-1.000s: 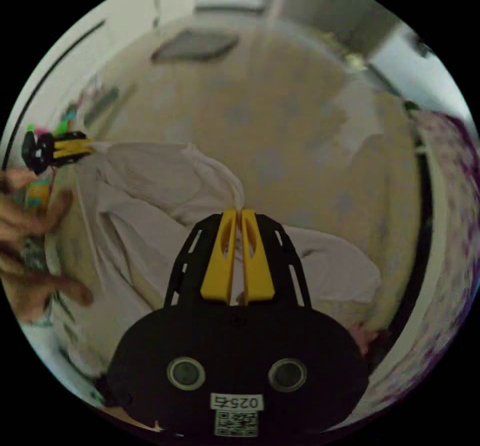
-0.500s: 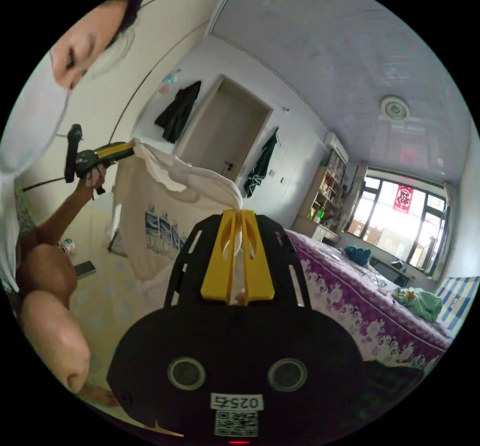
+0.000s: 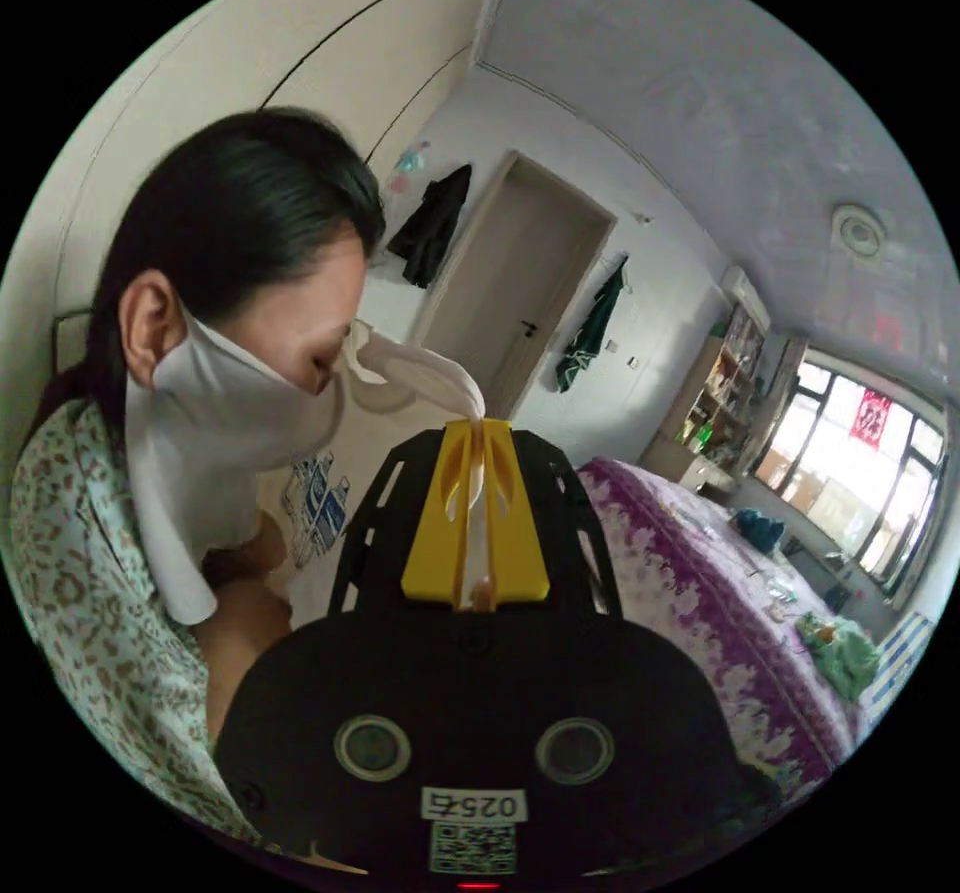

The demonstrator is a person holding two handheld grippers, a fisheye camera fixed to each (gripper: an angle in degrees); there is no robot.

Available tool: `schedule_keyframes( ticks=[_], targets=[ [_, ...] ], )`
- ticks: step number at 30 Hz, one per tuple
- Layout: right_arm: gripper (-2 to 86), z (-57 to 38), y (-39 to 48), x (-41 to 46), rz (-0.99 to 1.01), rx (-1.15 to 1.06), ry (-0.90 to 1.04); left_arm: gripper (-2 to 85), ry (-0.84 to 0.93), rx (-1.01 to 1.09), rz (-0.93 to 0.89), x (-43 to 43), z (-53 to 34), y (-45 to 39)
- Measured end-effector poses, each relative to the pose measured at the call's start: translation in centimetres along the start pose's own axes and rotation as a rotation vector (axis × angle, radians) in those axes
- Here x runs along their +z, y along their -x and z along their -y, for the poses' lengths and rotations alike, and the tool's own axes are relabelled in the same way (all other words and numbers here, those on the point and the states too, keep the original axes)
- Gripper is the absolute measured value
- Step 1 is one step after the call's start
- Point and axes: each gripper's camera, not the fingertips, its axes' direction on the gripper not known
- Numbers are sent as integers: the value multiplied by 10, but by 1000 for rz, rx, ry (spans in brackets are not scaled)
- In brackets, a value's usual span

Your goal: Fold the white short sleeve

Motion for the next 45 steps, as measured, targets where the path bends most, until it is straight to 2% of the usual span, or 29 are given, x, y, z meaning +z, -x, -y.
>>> schedule_keyframes(
  ticks=[4, 6, 7, 9, 10, 12, 14, 15, 17, 22, 25, 27, 29, 34, 36, 38, 39, 40, 41, 43, 45],
  targets=[
    [-7, -74, -89, 82, 97, 203, 164, -10, 198, -93, -172, 132, -53, 7],
    [-4, -153, -152, 166, 119, 296, 293, -3, 386, -135, -251, 253, -110, 2],
    [-2, -177, -169, 192, 120, 323, 329, 4, 438, -145, -252, 286, -129, -1],
    [6, -276, -238, 304, 209, 435, 423, 41, 659, -142, -207, 426, -217, -20],
    [11, -302, -254, 334, 243, 452, 440, 51, 723, -142, -202, 459, -240, -24],
    [60, -409, -312, 451, 336, 657, 545, 61, 981, -154, -161, 585, -338, -44],
    [113, -480, -331, 517, 387, 850, 669, 63, 1102, -235, -115, 645, -398, -48],
    [132, -505, -330, 538, 448, 901, 653, 65, 1190, -247, -32, 671, -425, -48],
    [143, -521, -317, 548, 383, 878, 597, 65, 1234, -251, 40, 690, -443, -39],
    [199, -538, -291, 526, 396, 820, 591, 64, 1106, -275, 57, 681, -422, 40],
    [206, -530, -243, 469, 426, 815, 523, 58, 1087, -351, -147, 621, -401, 74],
    [203, -527, -184, 422, 354, 813, 580, 59, 1149, -386, -336, 548, -399, 59],
    [199, -532, -138, 394, 296, 850, 630, 60, 1197, -362, -393, 490, -407, 31],
    [157, -537, -23, 372, 306, 935, 712, 59, 1305, -420, -402, 396, -448, -27],
    [139, -538, 25, 395, 357, 867, 903, 60, 1382, -365, -376, 390, -468, -48],
    [118, -545, 49, 405, 257, 755, 1047, 51, 1407, -281, -311, 392, -477, -59],
    [43, -549, 51, 398, 84, 685, 1049, 45, 1383, -255, -326, 394, -475, -62],
    [6, -552, 49, 394, 38, 660, 1033, 44, 1406, -258, -335, 398, -477, -63],
    [-1, -560, 39, 387, 41, 641, 1036, 42, 1408, -274, -359, 403, -474, -61],
    [-6, -575, 11, 379, 84, 737, 1074, 41, 1388, -317, -408, 403, -467, -51],
    [-8, -590, -17, 366, 90, 791, 1122, 40, 1292, -398, -362, 386, -450, -20]
  ],
)
